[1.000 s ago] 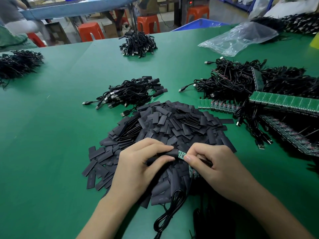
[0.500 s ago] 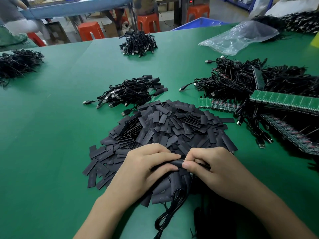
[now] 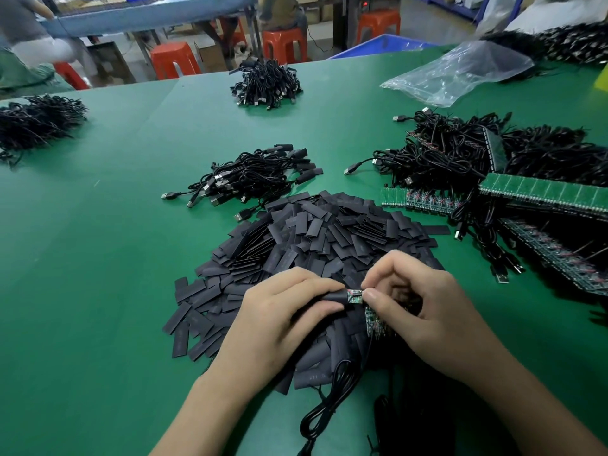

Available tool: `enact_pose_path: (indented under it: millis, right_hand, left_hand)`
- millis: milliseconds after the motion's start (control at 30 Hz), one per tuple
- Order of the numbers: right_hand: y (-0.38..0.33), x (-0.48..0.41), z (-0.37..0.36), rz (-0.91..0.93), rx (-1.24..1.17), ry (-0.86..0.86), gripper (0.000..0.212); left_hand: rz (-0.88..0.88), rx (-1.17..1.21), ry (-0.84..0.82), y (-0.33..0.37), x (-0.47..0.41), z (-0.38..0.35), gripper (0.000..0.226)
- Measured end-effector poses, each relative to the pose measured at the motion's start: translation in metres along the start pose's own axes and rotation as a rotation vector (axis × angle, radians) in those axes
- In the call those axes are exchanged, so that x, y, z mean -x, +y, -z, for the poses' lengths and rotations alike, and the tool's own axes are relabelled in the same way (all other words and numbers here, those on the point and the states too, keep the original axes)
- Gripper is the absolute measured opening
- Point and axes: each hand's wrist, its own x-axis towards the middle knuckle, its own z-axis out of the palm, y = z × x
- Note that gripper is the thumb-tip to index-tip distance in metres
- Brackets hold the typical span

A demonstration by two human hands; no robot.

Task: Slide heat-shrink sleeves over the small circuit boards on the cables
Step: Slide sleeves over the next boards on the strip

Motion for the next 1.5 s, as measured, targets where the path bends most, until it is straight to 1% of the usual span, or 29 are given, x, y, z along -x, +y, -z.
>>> enact_pose_path:
  millis: [133, 300, 433, 600, 767, 900, 1133, 1400, 1500]
  right_hand:
    - [-0.001, 0.0, 0.0, -0.001, -0.004, 0.042, 0.018]
    - [-0.001, 0.001, -0.003, -0.007, -0.005, 0.072, 0.02]
    - [-0.001, 0.002, -0.005, 0.014, 0.013, 0.081, 0.019]
    - [-0.002, 0.0, -0.001, 0.072, 0.035, 0.101, 0.012]
    - [-0.002, 0.0, 0.0, 0.136, 0.14, 0.111, 0.007]
    - [0.0, 0.0, 0.001, 0.163, 0.192, 0.115, 0.011]
    - [0.002, 0.0, 0.001, 0.216, 0.238, 0.123, 0.008]
    - [0.002, 0.002, -0.003, 0.209, 0.202, 0.127, 0.01]
    - [0.003, 0.002, -0.005, 0.162, 0.15, 0.146, 0.007]
  left_hand:
    - [0.007, 0.022, 0.025, 0.004, 0.001, -0.004, 0.015]
    - [0.041, 0.059, 0.024, 0.004, 0.002, -0.005, 0.017]
    - [0.051, 0.061, 0.025, 0.006, 0.002, -0.007, 0.018]
    - [0.081, 0.09, 0.074, 0.008, 0.001, -0.008, 0.017]
    - [0.131, 0.15, 0.094, 0.01, 0.002, -0.01, 0.014]
    - [0.179, 0.187, 0.098, 0.011, 0.002, -0.011, 0.013]
    - [0.215, 0.213, 0.093, 0.011, 0.002, -0.013, 0.013]
    - [0.157, 0.182, 0.08, 0.011, 0.0, -0.009, 0.015]
    - [0.151, 0.168, 0.098, 0.012, 0.0, -0.008, 0.016]
